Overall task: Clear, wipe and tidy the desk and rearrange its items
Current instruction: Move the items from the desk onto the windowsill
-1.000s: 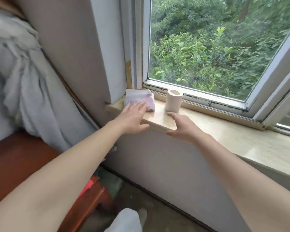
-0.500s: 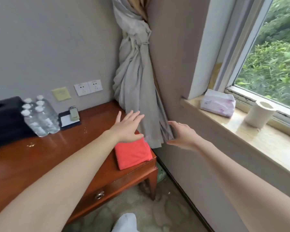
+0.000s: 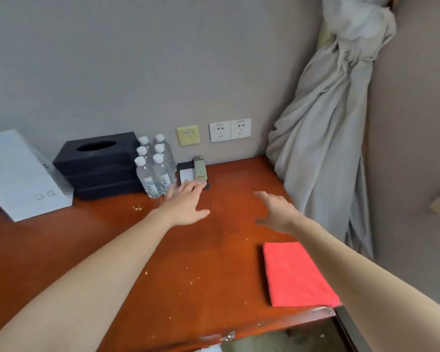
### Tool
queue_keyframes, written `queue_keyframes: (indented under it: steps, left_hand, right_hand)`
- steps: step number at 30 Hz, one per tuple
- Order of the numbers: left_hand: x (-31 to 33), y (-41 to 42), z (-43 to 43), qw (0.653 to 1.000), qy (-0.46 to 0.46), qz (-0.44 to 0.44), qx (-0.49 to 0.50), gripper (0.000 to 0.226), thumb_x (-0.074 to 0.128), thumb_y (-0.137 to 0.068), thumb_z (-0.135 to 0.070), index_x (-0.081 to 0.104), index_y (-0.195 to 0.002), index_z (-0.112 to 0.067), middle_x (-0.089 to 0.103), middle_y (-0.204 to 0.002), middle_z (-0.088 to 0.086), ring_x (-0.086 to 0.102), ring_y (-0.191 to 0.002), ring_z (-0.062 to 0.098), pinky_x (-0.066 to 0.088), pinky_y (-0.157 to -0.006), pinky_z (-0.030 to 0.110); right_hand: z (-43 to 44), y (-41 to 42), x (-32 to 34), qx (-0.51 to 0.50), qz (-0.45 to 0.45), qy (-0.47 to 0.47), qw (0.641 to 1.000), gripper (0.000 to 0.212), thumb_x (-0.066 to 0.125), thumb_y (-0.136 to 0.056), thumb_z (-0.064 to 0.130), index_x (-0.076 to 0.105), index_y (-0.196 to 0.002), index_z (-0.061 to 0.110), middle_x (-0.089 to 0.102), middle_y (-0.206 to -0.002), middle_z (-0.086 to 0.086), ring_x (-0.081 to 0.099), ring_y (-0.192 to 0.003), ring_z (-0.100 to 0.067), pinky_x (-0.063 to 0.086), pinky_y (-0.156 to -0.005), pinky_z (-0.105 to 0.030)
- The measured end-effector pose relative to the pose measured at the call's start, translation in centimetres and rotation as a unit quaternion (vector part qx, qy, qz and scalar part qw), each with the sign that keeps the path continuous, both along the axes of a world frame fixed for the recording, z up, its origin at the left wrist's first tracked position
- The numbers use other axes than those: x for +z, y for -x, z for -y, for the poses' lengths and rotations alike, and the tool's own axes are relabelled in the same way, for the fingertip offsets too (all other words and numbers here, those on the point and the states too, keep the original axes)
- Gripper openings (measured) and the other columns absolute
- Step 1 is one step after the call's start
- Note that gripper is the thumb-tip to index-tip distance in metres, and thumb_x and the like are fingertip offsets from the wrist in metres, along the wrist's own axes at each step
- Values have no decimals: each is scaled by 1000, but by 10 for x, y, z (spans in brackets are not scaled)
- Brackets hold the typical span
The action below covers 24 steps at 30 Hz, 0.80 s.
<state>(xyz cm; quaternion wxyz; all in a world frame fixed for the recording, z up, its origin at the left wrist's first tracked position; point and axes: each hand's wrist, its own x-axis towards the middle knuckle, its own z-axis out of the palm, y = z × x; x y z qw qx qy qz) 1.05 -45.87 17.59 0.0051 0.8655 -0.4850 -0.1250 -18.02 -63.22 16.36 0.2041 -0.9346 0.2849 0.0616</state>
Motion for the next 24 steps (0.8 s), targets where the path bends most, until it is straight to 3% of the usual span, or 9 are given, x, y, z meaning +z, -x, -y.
queue_keyframes:
  steps: [16,22,24]
  left_hand:
    - [-55,-149,68,975,25,-157,154,78,56,-96,-38,12,-157,-17,14,-163,6,19,-149,26,28,-117,47]
    - [-95,-197,110,958,19,-191,213,77,56,-98,-34,13,-157,-11,18,-161,15,23,-147,31,29,-117,42]
    - [-111,-210,125,953,13,-199,230,74,55,-98,-34,14,-156,-11,19,-160,16,30,-144,33,38,-111,44]
  right_hand:
    - [75,-206,-53,48,-100,-56,992,70,64,-90,26,29,-150,19,48,-142,-12,46,-129,-30,43,-103,-44]
    - [102,-270,-88,64,-134,-78,986,59,58,-93,25,36,-146,13,49,-141,-11,50,-126,-31,47,-100,-42]
    - [111,-289,-100,63,-140,-81,985,53,57,-92,25,41,-141,12,52,-138,-11,51,-124,-31,47,-99,-42]
